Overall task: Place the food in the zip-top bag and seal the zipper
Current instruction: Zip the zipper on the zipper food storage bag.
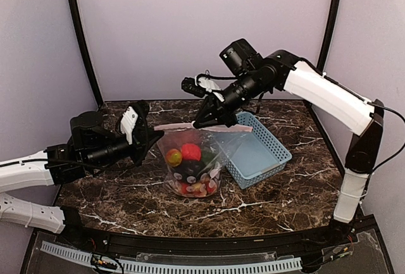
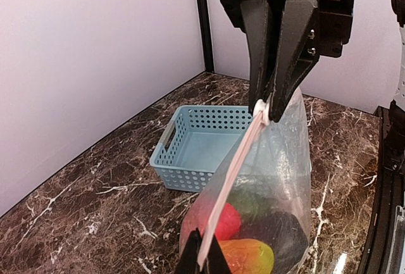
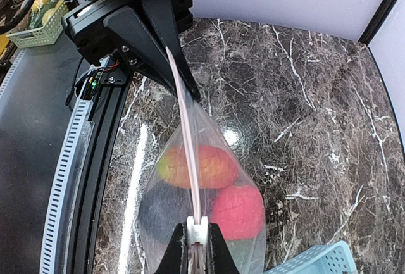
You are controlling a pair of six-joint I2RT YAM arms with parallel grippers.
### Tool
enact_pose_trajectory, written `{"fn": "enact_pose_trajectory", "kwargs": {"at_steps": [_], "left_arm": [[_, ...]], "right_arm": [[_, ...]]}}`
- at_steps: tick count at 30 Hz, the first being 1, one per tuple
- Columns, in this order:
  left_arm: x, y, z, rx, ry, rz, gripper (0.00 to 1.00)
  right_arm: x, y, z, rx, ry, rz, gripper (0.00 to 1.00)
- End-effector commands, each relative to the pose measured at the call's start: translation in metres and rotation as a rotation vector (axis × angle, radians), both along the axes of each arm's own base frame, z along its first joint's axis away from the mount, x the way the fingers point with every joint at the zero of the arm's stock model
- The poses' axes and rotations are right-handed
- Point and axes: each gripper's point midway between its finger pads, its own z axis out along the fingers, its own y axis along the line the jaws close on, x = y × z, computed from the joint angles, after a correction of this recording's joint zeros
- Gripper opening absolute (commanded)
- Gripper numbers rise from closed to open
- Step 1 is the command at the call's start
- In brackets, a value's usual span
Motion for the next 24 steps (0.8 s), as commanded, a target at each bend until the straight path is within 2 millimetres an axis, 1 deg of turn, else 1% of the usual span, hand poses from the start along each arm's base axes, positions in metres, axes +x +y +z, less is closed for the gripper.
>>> {"fn": "enact_pose_trajectory", "kwargs": {"at_steps": [1,14,20,24], "left_arm": [[0.011,0.019,-0.002,-0.012,-0.002,0.09,0.01],[0.016,0.026,-0.009,-0.013,0.001,0.121,0.01],[0.019,0.028,-0.011,-0.013,0.0,0.135,0.01],[0.02,0.029,-0.014,-0.013,0.004,0.141,0.01]], "right_arm": [[0.013,-0.04,0.002,-0.07,-0.02,-0.094,0.0],[0.027,-0.078,-0.016,-0.119,0.025,-0.173,0.0],[0.031,-0.095,-0.024,-0.144,0.038,-0.206,0.0],[0.033,-0.105,-0.027,-0.153,0.034,-0.228,0.0]]}}
